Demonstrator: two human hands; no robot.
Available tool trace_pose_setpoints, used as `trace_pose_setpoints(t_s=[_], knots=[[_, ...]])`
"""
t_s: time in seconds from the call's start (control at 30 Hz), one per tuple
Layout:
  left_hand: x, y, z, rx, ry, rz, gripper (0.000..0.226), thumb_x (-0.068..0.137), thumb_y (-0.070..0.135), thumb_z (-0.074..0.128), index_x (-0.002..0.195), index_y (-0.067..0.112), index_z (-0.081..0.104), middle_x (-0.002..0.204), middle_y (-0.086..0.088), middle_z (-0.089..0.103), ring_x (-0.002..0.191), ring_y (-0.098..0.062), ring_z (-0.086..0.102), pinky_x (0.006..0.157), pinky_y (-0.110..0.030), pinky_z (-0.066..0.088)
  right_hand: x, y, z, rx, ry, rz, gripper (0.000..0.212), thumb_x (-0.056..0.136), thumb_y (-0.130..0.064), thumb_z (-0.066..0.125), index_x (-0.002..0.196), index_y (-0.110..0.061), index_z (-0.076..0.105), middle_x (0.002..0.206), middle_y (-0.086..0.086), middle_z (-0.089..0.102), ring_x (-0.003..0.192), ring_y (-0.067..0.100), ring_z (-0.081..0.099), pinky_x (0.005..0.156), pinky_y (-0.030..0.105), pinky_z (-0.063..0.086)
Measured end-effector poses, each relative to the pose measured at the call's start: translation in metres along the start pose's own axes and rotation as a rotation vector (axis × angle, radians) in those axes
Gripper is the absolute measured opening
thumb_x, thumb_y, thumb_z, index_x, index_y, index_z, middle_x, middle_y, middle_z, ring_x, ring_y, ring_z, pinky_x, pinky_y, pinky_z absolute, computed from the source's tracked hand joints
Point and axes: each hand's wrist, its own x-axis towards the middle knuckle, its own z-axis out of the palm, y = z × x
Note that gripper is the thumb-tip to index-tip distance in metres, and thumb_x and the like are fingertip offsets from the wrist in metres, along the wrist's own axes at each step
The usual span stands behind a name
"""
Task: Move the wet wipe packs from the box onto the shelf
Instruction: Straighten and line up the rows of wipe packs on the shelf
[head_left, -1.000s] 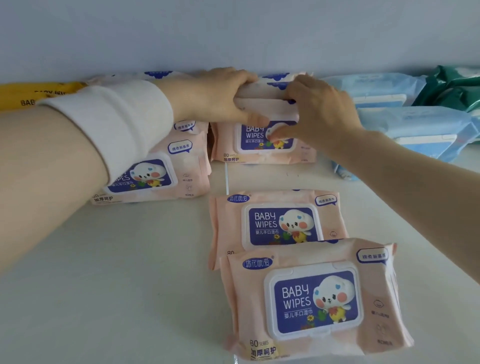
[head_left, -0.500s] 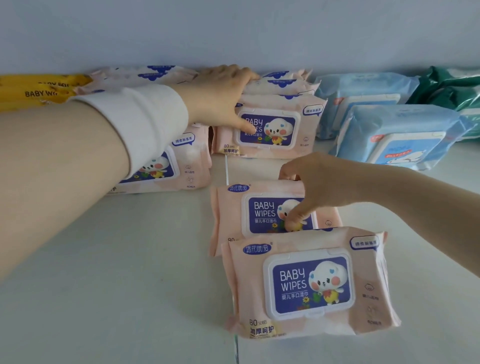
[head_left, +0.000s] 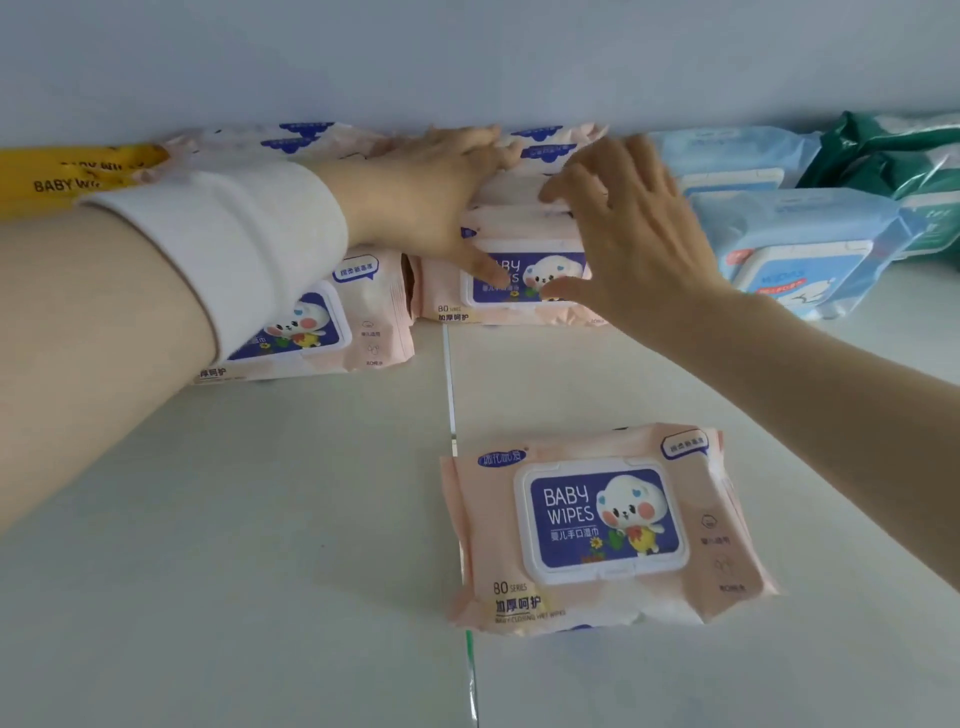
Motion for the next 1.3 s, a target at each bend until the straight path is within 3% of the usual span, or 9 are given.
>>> trace_pose_setpoints(t_s=[0.1, 0.2, 0.3, 0.5, 0.63, 0.87, 0.97, 1.1, 1.3], knots=[[0.003, 0.0, 0.006, 0.029, 0.083, 0.019, 0.108, 0.066, 0.063, 0.065, 0.15, 0.023, 0.01, 0.158, 0.001, 0.006, 0.145, -0.024, 0.012, 0.115, -0.044, 0.015, -0.043, -0.003, -0.021, 0.28, -0.092, -0.002, 0.081, 0.064, -0.06, 0.066, 0.123, -0.006, 0.053, 0.118, 0.015, 0.051, 0.108, 0.032, 0.047, 0.094, 0.04, 0.041], [0.004, 0.0, 0.007, 0.027, 0.098, 0.036, 0.107, 0.066, 0.063, 0.065, 0.149, 0.019, 0.014, 0.158, -0.002, 0.011, 0.144, -0.025, 0.014, 0.115, -0.041, 0.014, -0.083, -0.008, -0.039, 0.395, -0.752, -0.026, 0.104, 0.05, -0.079, 0.055, 0.138, -0.028, 0.035, 0.125, -0.012, 0.032, 0.112, 0.0, 0.028, 0.094, 0.014, 0.03], [0.004, 0.0, 0.006, 0.051, 0.083, 0.026, 0.107, 0.066, 0.063, 0.064, 0.149, 0.019, 0.013, 0.158, -0.003, 0.009, 0.144, -0.025, 0.013, 0.115, -0.043, 0.015, -0.097, -0.008, -0.035, 0.425, -0.909, -0.02, 0.073, 0.052, -0.066, 0.074, 0.114, -0.046, 0.041, 0.101, -0.025, 0.036, 0.097, -0.004, 0.034, 0.077, 0.004, 0.033], [-0.003, 0.005, -0.009, -0.087, -0.054, -0.014, 0.113, 0.057, 0.079, 0.039, 0.15, 0.022, 0.011, 0.159, 0.004, 0.003, 0.146, -0.016, 0.006, 0.116, -0.036, 0.008, -0.073, -0.008, -0.034, 0.394, -0.494, 0.038, 0.058, 0.046, -0.045, 0.084, 0.089, -0.031, 0.05, 0.077, -0.018, 0.047, 0.069, 0.01, 0.047, 0.055, 0.027, 0.032], [-0.011, 0.005, -0.021, -0.395, -0.106, -0.011, 0.144, 0.028, 0.101, 0.033, 0.149, 0.024, 0.017, 0.154, 0.016, 0.013, 0.14, -0.003, 0.014, 0.115, -0.025, 0.01, -0.039, -0.003, -0.01, 0.186, -0.074, 0.072, 0.067, 0.053, -0.033, 0.086, 0.106, -0.004, 0.059, 0.103, 0.015, 0.059, 0.093, 0.034, 0.056, 0.071, 0.035, 0.035], [-0.037, 0.028, 0.008, -0.002, 0.004, 0.049, 0.139, 0.038, 0.087, 0.041, 0.15, 0.018, -0.004, 0.158, -0.004, -0.012, 0.146, -0.023, -0.011, 0.116, -0.041, 0.0, -0.05, -0.015, 0.018, 0.131, 0.258, 0.185, 0.085, 0.056, -0.04, 0.084, 0.125, -0.001, 0.054, 0.125, 0.021, 0.053, 0.115, 0.041, 0.048, 0.097, 0.044, 0.035], [-0.047, 0.033, 0.027, 0.095, 0.157, 0.034, 0.126, 0.057, 0.077, 0.051, 0.149, 0.009, -0.003, 0.158, -0.013, -0.007, 0.145, -0.032, -0.008, 0.117, -0.045, 0.0, -0.073, -0.012, 0.022, 0.231, 0.334, 0.385, 0.095, 0.062, -0.043, 0.081, 0.137, -0.001, 0.04, 0.134, 0.024, 0.041, 0.12, 0.029, 0.031, 0.105, 0.044, 0.028], [-0.042, 0.028, 0.03, 0.11, 0.231, 0.041, 0.109, 0.075, 0.05, 0.064, 0.149, 0.004, -0.002, 0.158, -0.015, -0.003, 0.146, -0.029, -0.006, 0.118, -0.039, 0.0, -0.073, -0.013, 0.031, 0.608, 0.236, 0.568, 0.088, 0.067, -0.028, 0.08, 0.139, -0.012, 0.032, 0.122, 0.009, 0.048, 0.098, 0.02, 0.049, 0.082, 0.022, 0.039], [-0.035, 0.018, 0.025, 0.139, 0.168, 0.052, 0.107, 0.077, 0.047, 0.062, 0.148, 0.006, -0.007, 0.158, -0.013, -0.007, 0.146, -0.025, -0.008, 0.119, -0.038, 0.0, -0.051, -0.016, 0.045, 0.816, 0.188, 0.701, 0.082, 0.068, -0.016, 0.079, 0.133, -0.02, 0.028, 0.106, -0.004, 0.052, 0.092, 0.021, 0.054, 0.073, 0.025, 0.039]])
